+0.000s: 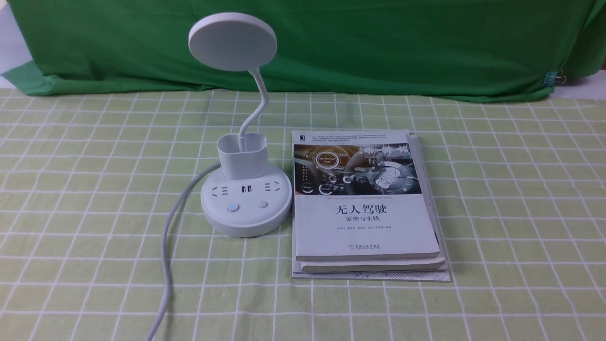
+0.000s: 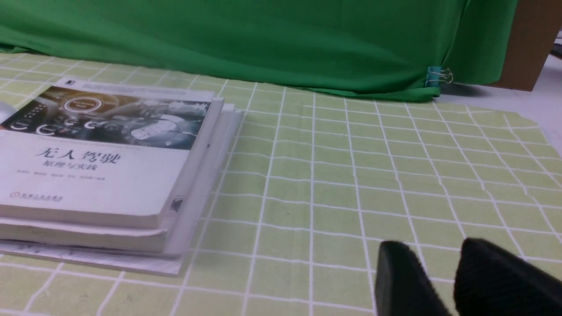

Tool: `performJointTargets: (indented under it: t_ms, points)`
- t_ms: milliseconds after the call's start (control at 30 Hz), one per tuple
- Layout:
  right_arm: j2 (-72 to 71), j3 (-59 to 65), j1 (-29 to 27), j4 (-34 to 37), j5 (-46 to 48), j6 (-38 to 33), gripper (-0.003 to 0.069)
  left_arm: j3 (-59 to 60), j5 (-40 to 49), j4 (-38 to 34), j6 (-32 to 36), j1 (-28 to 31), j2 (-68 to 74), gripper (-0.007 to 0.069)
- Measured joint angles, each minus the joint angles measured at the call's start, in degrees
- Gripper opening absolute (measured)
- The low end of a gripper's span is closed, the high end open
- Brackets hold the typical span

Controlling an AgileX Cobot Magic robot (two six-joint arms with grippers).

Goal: Turn on the table lamp on the green coffee tablecloth with your hand.
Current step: 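Press the power button on the lamp base to turn the lamp on with the left gripper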

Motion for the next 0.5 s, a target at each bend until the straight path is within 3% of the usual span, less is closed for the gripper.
performJointTargets:
  t_ms: [133, 233, 500]
  points:
    - [0.0, 0.0, 0.0, 0.0, 0.0, 0.0, 0.0245, -5.02, 13.54, 1.81, 2.2, 0.0, 8.83, 0.0019]
    - [0.0, 0.0, 0.0, 0.0, 0.0, 0.0, 0.0245, -5.19, 17.92, 3.16, 5.28, 0.0, 14.52, 0.0019]
    - [0.0, 0.0, 0.0, 0.0, 0.0, 0.0, 0.0245, -4.17, 6.12, -2.3, 6.22, 0.0, 27.61, 0.0019]
